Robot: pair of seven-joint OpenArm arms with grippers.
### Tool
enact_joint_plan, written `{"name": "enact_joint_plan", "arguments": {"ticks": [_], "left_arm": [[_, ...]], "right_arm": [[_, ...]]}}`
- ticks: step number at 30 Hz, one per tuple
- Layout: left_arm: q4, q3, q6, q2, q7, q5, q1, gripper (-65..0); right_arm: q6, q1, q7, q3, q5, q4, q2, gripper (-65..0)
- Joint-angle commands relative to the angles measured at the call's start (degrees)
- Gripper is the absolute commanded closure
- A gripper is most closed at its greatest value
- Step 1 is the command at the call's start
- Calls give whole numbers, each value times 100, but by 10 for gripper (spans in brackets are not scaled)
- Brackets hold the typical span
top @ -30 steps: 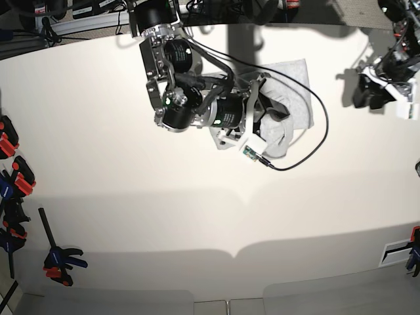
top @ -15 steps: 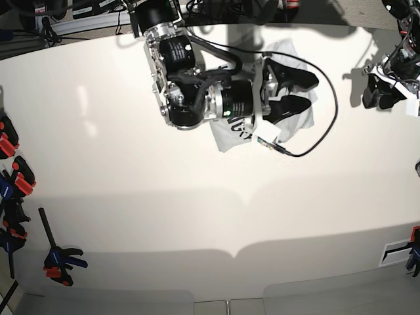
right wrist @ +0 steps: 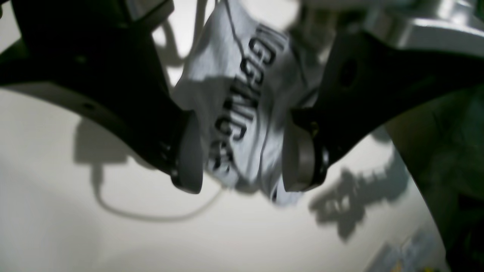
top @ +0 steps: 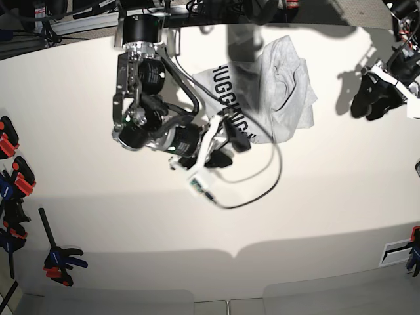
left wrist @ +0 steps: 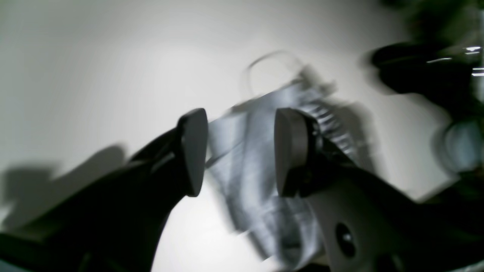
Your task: Fold the T-shirt properly
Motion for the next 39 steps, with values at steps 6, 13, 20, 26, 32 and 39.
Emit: {"name": "enact_joint_plan", "arguments": {"ticks": [6, 13, 20, 26, 32, 39], "left_arm": [[87, 1001, -133, 402, 487, -894, -7, -267], [87, 3018, -505, 400, 328, -393, 33, -267], [83, 3637, -66, 400, -1252, 1838, -83, -267], [83, 3882, -68, 402, -1097, 1838, -83, -267], [-138, 3882, 125, 398, -962, 2546, -116, -267], [-918, 3880, 542, 378, -1215, 3001, -319, -267]], "right_arm": [[17, 142, 378, 7, -116, -468, 76, -323], [13, 190, 702, 498, -732, -553, 94, -322], [13, 186, 658, 1344, -710, -409, 374, -323], [11, 188, 577, 1788, -369, -409, 975, -322], [11, 188, 470, 1891, -114, -409, 1097, -323], [13, 188, 420, 1891, 66, -409, 1095, -322]]}}
